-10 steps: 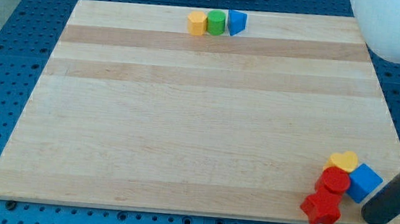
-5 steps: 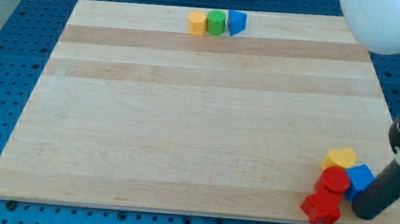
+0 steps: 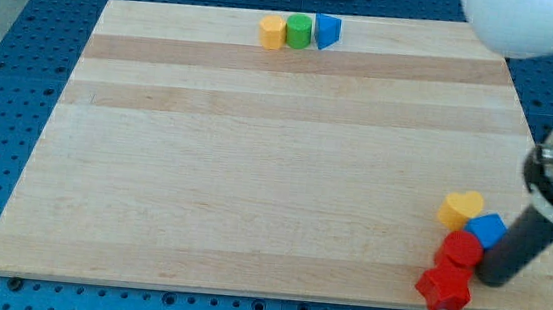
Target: Separate the blue cube and the red circle
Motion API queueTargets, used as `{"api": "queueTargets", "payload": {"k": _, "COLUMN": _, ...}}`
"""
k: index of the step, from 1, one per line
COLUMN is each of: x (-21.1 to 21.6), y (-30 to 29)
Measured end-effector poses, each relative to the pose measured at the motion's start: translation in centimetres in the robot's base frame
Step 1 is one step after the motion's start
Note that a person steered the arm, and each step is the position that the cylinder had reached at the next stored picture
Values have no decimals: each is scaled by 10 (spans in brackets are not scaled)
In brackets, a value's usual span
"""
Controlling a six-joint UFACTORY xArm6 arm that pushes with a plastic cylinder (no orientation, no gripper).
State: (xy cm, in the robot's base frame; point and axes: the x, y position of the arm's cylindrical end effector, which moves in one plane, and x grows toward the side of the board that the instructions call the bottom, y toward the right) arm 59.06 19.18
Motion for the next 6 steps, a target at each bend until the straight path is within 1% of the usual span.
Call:
{"api": "queueTargets", "payload": {"k": 1, "x": -12, "y": -14}}
{"api": "queueTargets", "payload": {"k": 2, "x": -29, "y": -14}}
{"api": "queueTargets", "payload": {"k": 4, "x": -22, "y": -11}}
{"api": "queueTargets", "payload": {"k": 6, "x": -28, "y": 38}}
